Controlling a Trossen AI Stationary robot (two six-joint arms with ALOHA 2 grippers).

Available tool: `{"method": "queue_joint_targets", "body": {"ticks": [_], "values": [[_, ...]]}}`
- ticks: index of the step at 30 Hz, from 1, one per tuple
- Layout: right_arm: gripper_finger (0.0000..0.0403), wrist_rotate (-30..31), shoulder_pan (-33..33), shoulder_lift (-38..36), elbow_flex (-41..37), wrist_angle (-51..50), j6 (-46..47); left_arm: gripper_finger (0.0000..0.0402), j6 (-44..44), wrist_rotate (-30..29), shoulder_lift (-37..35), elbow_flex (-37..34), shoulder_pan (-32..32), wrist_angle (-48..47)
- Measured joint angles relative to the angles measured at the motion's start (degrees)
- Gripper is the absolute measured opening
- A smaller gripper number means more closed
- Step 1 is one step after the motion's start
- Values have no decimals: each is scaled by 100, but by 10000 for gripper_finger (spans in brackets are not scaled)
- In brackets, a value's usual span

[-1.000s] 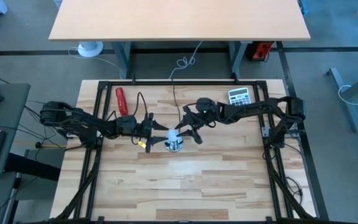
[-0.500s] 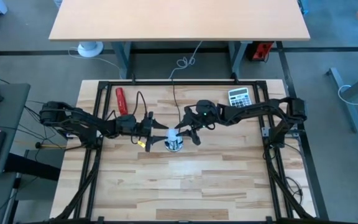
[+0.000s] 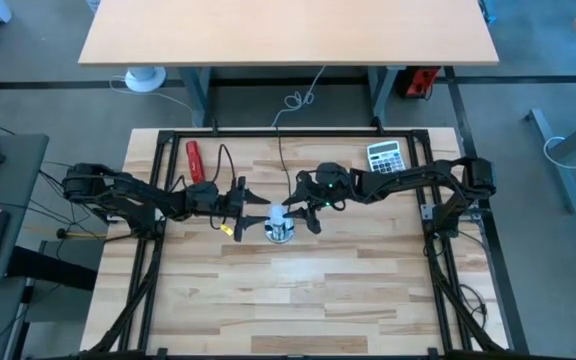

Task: Screw lightbulb
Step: Insert the lightbulb into the silver lamp socket

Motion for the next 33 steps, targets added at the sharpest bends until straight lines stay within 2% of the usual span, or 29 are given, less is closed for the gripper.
{"method": "queue_joint_targets", "body": {"ticks": [8, 14, 17, 22, 26, 33], "values": [[173, 667, 207, -352, -7, -476, 10, 207, 116, -59, 0, 2, 159, 17], [173, 487, 356, -386, -2, -567, 199, 207, 137, -367, 23, 21, 356, -56], [173, 497, 503, -210, -39, -575, 240, 207, 123, -234, 17, 17, 447, -24], [173, 1037, 643, -192, -13, -475, 343, 207, 107, -168, 15, 17, 578, -23], [173, 1123, 649, -217, -17, -478, 343, 207, 23, -99, 13, 15, 683, -32], [173, 1202, 589, -262, -15, -678, 389, 207, -13, -55, -548, 11, 758, -710]]}}
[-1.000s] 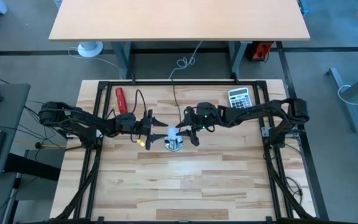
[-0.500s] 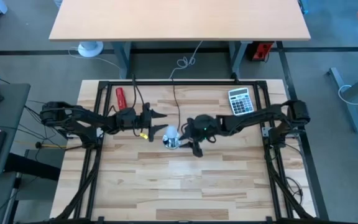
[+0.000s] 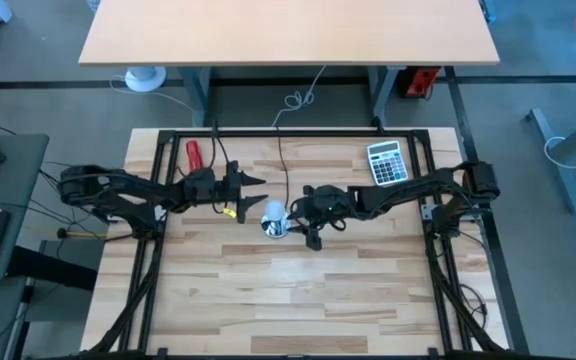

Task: Screw lightbulb
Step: Insert the lightbulb into the silver lamp socket

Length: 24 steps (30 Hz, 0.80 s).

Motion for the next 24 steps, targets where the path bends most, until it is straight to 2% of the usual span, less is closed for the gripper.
{"method": "queue_joint_targets", "body": {"ticks": [7, 12, 18, 24], "values": [[173, 4, -145, -6, 0, 11, -45, 207, 55, 0, -1021, -4, -7, -1618], [173, -13, -218, -11, 2, 122, -183, 207, -117, 64, -1493, -6, -41, -2311], [172, -93, -424, -14, 2, 353, -374, 207, -472, 201, -1493, -310, -424, -1814], [158, -1114, -771, -15, 3, 360, -671, 207, -614, 177, -949, -450, -798, -1011]]}}
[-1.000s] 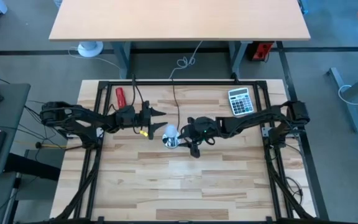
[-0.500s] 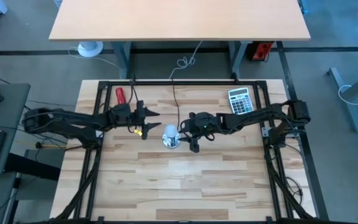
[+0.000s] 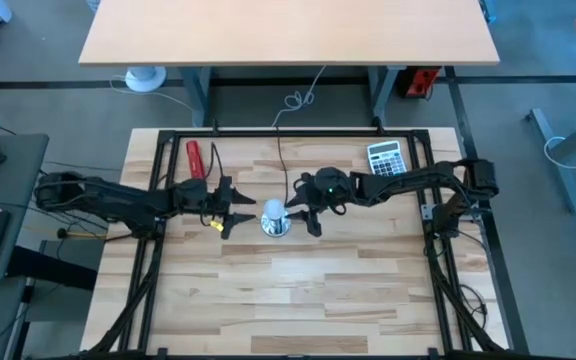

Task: Screw lightbulb
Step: Insert the lightbulb into the silver lamp socket

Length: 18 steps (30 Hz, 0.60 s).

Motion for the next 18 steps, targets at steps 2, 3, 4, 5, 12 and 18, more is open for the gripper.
{"method": "queue_joint_targets", "body": {"ticks": [2, 3, 4, 5, 12, 18], "values": [[151, -111, -120, 0, 2, -2, -68, 207, -9, -13, 261, 0, -54, 322], [148, -119, -175, 0, 2, -8, -81, 207, -12, -25, 407, 0, -63, 513], [145, -119, -231, 0, 2, -6, -109, 207, -18, -50, 543, 0, -63, 676], [142, -120, -274, 0, 2, -9, -145, 207, -41, -112, 681, -1, -62, 839], [129, -431, -524, 0, 6, 107, -284, 207, -61, -298, 1384, 10, -52, 1945], [118, -503, -489, -4, 8, 327, -284, 207, -44, -330, 1438, 120, 81, 2026]]}}
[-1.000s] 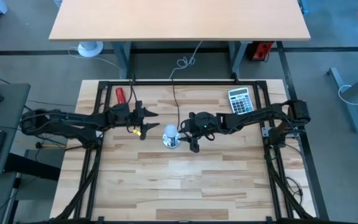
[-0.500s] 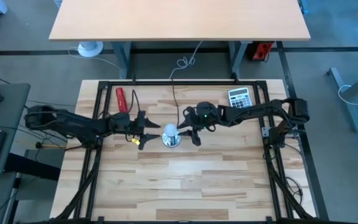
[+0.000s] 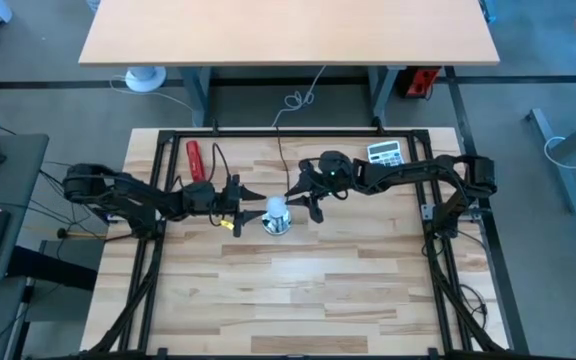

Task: Screw lightbulb
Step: Insert the lightbulb into the silver lamp socket

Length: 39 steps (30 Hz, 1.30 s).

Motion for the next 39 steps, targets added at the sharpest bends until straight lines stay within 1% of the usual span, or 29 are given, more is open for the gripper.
{"method": "queue_joint_targets", "body": {"ticks": [12, 17, 19, 24, 27, 30, 35, 39], "values": [[97, -2, 142, 39, 7, -52, 74, 207, 118, 23, 2, 85, 76, -70], [91, 4, 280, 35, 7, -114, 259, 207, 151, 43, 2, 85, 216, -71], [91, 1, 371, 35, 7, -127, 339, 207, 149, -37, 2, 89, 306, -62], [90, 218, 616, 69, -3, -127, 412, 207, 142, -1, 4, 96, 493, -47], [90, 667, 712, 51, 1, -98, 447, 207, 169, -15, 4, 96, 550, -53], [91, 1091, 769, 39, 0, -212, 457, 207, 161, 122, 0, 96, 577, -154], [91, 1152, 589, -285, 0, -329, 363, 207, 106, 165, -29, 96, 581, -498], [91, 993, 430, -469, 0, -467, 315, 207, 65, 234, -52, 94, 579, -675]]}}
